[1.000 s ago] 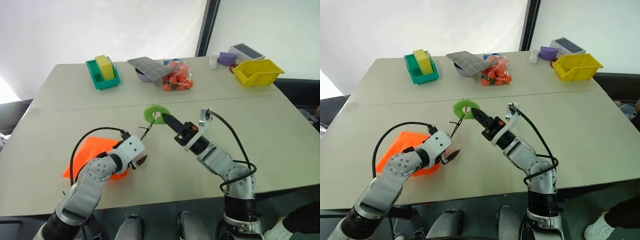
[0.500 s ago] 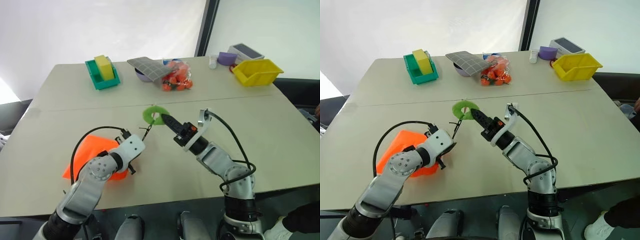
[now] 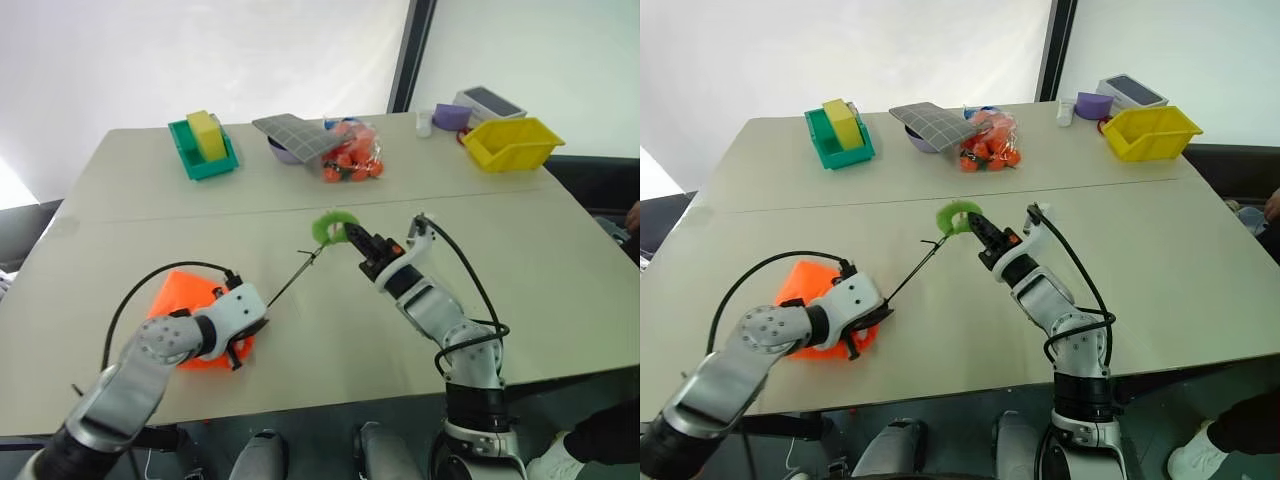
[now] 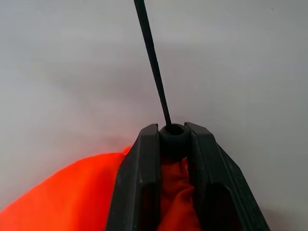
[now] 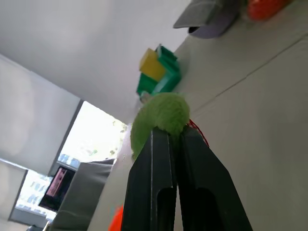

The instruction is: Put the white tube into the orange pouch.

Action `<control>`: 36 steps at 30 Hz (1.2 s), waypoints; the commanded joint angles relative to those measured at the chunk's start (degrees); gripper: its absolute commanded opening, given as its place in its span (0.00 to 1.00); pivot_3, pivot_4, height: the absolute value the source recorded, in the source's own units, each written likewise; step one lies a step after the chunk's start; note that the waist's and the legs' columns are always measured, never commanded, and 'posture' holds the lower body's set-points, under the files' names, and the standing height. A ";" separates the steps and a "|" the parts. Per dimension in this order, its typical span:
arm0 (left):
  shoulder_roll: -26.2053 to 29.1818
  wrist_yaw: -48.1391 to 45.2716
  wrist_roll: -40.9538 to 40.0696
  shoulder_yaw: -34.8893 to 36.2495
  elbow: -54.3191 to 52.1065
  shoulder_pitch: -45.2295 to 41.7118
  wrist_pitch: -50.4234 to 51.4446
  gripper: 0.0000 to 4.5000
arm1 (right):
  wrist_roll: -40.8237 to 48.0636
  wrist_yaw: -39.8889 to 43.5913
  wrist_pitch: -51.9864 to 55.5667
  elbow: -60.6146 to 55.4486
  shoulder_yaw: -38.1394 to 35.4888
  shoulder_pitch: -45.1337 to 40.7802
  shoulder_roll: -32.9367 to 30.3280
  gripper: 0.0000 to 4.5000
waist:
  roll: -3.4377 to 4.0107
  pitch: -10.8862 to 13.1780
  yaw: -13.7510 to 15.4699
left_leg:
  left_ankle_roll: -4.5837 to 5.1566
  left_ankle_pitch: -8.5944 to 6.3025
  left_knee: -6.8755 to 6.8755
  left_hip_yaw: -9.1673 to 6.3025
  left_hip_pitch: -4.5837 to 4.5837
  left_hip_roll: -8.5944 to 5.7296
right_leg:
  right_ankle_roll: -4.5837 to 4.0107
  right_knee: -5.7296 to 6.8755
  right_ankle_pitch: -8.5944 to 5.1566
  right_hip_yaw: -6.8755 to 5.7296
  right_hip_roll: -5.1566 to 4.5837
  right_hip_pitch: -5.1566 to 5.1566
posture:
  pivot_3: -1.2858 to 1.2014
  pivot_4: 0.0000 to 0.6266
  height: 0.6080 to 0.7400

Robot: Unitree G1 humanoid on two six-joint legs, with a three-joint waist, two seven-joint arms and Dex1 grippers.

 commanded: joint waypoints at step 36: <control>-13.46 10.54 -22.09 40.25 19.39 11.13 -16.74 0.79 | -34.20 39.18 -20.32 1.35 9.81 7.44 -27.65 0.64 | -0.16 -0.12 0.42 | -0.01 -0.01 0.07 0.08 0.02 0.00 | 0.07 -0.12 -0.04 -0.01 -0.06 0.12 | 0.52 0.24 1.00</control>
